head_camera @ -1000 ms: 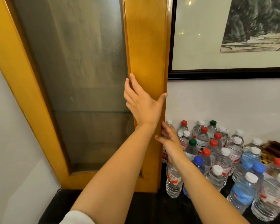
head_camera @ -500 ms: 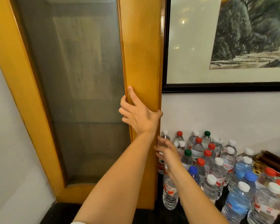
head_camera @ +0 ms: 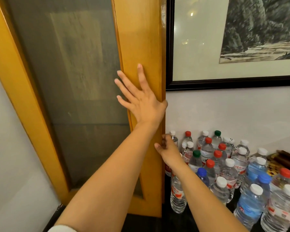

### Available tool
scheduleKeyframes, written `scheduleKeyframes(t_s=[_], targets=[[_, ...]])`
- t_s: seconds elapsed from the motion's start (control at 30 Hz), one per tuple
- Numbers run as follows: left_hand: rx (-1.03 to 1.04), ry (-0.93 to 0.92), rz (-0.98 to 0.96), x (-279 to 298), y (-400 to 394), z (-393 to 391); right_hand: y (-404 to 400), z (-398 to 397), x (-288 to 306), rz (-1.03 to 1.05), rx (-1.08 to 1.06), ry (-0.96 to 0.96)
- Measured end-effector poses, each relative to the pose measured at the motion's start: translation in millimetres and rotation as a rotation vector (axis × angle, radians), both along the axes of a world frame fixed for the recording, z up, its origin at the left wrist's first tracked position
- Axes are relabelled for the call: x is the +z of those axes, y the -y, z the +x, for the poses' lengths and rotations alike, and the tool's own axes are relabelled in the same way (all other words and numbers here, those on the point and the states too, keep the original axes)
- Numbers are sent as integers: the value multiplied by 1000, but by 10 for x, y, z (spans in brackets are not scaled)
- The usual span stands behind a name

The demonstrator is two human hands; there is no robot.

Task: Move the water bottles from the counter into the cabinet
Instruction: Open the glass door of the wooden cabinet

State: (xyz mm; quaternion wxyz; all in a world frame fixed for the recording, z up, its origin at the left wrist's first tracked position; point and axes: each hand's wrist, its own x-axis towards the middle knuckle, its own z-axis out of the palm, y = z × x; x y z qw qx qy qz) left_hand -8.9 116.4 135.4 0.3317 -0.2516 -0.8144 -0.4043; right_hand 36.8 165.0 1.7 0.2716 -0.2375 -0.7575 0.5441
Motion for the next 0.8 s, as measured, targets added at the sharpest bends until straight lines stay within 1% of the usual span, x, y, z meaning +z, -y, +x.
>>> scheduleKeyframes(t_s=[0.13, 0.27, 0.37, 0.53, 0.63, 0.8], targets=[[90, 54, -2, 92, -149, 37, -51, -28, 27, 48, 15, 46], [75, 75, -39, 100, -97, 79, 0, 18, 82, 32, 24, 56], [25, 97, -21, 105, 58, 202, 140, 156, 91, 16, 26, 25], [-111, 8, 57, -23, 624, 404, 643, 553, -47, 103, 45, -48], [-171, 30, 43, -5, 929, 540, 956, 720, -70, 146, 4, -72], [-311, 44, 58, 5, 1502, 724, 1498, 974, -42, 156, 38, -65]])
